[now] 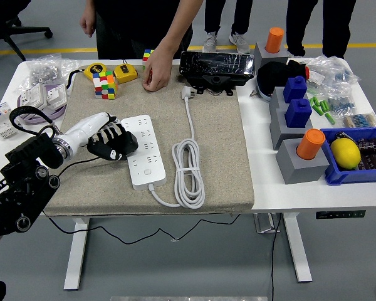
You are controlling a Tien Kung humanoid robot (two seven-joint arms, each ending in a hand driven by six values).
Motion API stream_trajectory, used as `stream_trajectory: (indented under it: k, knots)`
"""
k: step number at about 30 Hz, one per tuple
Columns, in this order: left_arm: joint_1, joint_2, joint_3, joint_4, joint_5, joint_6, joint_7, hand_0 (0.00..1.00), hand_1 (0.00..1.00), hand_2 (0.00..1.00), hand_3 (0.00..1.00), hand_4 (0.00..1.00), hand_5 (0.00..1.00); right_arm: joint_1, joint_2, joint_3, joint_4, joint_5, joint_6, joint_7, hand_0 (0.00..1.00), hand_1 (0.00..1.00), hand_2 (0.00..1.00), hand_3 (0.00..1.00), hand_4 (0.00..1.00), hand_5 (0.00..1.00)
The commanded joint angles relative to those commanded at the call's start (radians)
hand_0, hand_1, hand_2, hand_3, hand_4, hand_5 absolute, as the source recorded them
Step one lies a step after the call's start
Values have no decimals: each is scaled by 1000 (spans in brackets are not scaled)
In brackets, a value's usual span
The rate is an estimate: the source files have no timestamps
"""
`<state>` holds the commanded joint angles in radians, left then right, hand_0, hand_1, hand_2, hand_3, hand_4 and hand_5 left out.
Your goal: Pick up the plug,place it near the board,insert it into the board,press the button
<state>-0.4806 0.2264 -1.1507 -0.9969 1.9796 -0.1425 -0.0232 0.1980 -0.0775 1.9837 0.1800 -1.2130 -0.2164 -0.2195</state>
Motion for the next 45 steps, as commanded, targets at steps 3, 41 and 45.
stream_trajectory:
  k: [3, 41, 45]
  knots:
    - [-2, 0, -1, 2, 0, -3, 0, 329, 430, 368, 523, 759, 2, 1, 0, 1, 0, -1, 0, 0, 783, 695, 711, 756, 998, 998]
    - [2, 2, 2, 12, 9, -5, -7, 331, 454, 381, 539, 774, 2, 0, -3, -2, 0, 2, -3, -2, 783, 695, 711, 755, 998, 998]
    - [0, 2, 2, 13, 6, 2, -10, 331, 460, 385, 544, 775, 2, 1, -3, -3, 0, 4, -3, -2, 782, 695, 710, 756, 998, 998]
